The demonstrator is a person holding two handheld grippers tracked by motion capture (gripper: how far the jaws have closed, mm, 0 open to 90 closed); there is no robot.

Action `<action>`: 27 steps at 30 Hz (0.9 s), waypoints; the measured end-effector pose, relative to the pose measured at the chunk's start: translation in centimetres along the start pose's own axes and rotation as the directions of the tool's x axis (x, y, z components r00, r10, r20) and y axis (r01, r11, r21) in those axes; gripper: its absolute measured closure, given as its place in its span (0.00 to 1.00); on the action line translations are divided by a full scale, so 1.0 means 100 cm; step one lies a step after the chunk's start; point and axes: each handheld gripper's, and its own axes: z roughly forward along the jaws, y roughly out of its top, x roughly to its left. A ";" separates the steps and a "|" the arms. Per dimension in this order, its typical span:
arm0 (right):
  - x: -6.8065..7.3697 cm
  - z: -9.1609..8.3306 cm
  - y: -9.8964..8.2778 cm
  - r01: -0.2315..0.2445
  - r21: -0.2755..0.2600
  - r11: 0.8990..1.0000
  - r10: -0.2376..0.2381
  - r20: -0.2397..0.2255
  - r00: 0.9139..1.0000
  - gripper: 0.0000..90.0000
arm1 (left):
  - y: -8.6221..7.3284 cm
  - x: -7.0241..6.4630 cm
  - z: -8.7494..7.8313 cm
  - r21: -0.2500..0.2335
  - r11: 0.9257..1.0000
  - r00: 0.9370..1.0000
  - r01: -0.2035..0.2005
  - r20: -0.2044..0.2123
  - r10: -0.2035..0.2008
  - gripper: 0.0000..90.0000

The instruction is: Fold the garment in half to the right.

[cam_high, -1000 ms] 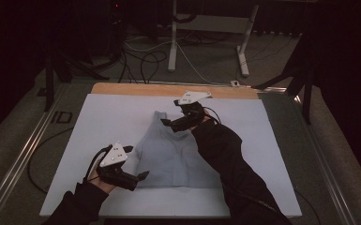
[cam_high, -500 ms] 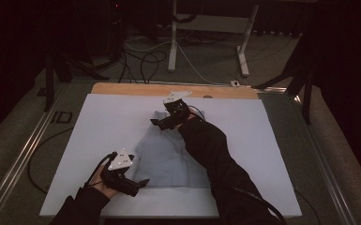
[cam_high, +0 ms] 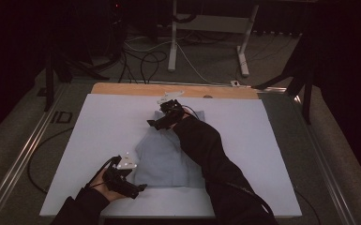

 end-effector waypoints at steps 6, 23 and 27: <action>-0.003 0.007 -0.002 -0.026 0.016 1.000 0.026 0.005 1.000 0.10 | -0.001 -0.003 0.007 0.024 0.999 0.999 -0.041 0.008 0.041 0.27; -0.011 0.018 -0.003 -0.033 0.062 0.998 0.032 0.012 0.999 0.10 | 0.012 -0.020 0.018 0.084 0.987 0.990 -0.139 0.027 0.137 0.75; -0.013 0.021 -0.002 -0.034 0.064 0.997 0.034 0.004 0.999 0.10 | 0.015 -0.020 0.018 0.075 0.987 0.990 -0.140 0.014 0.139 0.93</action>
